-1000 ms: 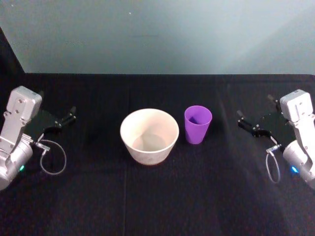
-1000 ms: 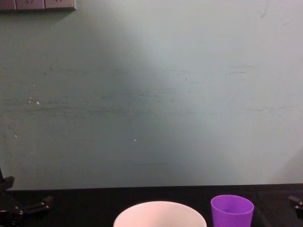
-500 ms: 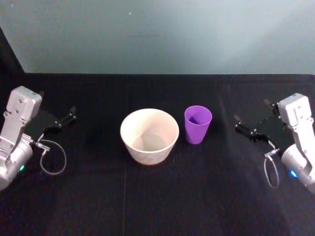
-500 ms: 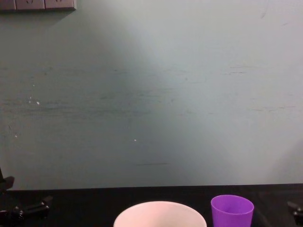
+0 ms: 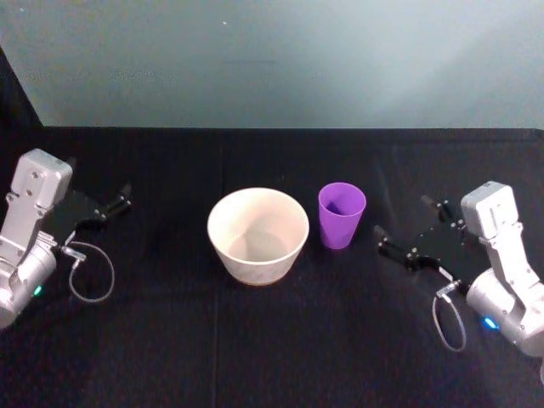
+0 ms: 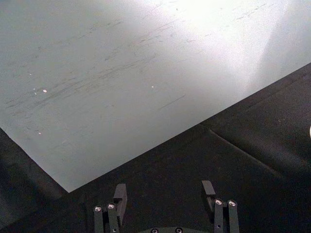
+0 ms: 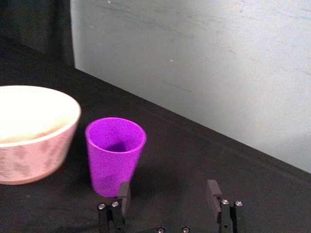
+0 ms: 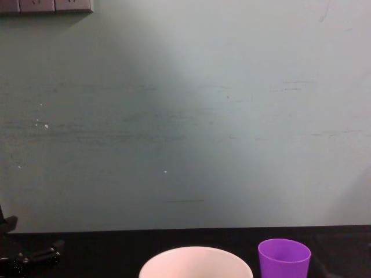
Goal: Pick up the cup and pour the mung beans from the cup into the bowl.
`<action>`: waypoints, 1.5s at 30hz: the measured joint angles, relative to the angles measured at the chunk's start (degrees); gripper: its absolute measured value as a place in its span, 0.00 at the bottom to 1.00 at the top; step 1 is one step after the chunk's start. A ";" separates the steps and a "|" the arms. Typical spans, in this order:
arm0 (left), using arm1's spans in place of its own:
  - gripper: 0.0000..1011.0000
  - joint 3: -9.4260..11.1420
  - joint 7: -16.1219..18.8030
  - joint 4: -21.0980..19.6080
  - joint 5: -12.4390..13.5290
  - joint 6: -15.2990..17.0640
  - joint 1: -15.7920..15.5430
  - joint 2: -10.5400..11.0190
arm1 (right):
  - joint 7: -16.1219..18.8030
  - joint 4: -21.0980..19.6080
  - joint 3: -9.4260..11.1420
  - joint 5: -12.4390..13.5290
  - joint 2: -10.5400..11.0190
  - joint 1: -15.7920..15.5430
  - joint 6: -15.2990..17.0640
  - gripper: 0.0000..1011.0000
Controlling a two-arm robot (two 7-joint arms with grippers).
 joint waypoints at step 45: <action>0.99 0.00 0.00 0.00 0.00 0.00 0.00 0.00 | 15.51 13.34 1.32 3.15 -12.10 7.53 -3.08 0.99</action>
